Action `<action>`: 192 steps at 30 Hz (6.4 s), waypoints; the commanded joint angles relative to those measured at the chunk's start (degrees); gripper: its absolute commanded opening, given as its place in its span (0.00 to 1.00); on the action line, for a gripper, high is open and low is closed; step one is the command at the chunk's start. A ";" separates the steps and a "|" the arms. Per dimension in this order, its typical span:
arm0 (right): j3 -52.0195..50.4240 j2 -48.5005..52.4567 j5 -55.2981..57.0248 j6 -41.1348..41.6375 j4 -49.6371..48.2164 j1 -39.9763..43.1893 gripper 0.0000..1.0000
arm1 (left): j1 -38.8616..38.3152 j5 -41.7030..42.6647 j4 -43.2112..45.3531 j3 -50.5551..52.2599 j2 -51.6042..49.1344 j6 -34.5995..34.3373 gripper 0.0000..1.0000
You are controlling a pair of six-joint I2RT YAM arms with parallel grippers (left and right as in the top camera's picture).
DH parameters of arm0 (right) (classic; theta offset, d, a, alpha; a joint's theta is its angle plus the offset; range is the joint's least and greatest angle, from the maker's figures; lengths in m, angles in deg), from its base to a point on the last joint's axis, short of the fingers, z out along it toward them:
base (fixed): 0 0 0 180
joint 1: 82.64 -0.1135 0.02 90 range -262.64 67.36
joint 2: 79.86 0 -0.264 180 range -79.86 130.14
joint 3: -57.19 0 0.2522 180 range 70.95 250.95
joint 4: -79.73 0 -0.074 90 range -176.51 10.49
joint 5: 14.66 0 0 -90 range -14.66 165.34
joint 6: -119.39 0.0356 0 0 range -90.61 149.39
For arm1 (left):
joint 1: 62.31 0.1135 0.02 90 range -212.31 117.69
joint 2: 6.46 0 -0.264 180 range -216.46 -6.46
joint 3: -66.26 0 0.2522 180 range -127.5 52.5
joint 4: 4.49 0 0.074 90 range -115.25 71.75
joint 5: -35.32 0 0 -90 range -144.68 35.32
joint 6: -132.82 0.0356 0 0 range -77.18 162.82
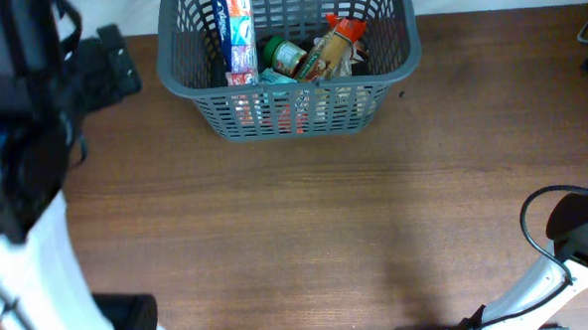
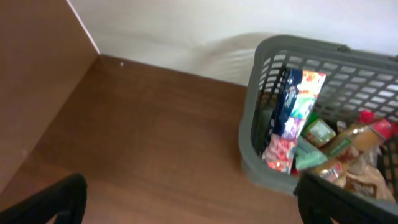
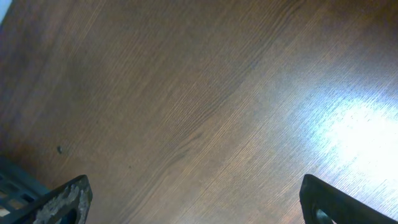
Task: Pack container
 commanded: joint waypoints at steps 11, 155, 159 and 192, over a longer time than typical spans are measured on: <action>0.04 -0.52 0.72 0.04 0.35 0.15 0.99 | 0.17 0.94 -0.59 -0.17 12.00 -1.88 0.99; 0.04 -0.52 0.72 0.04 0.33 0.15 0.99 | 9.18 22.10 79.32 152.58 98.99 13.97 0.99; 0.04 -0.52 0.72 0.04 0.35 0.15 0.99 | 9.18 22.10 79.32 152.58 98.99 13.97 0.99; 0.02 -8.52 3.61 -0.04 -14.69 -2.47 0.99 | 9.18 22.10 79.32 152.58 98.99 13.97 0.99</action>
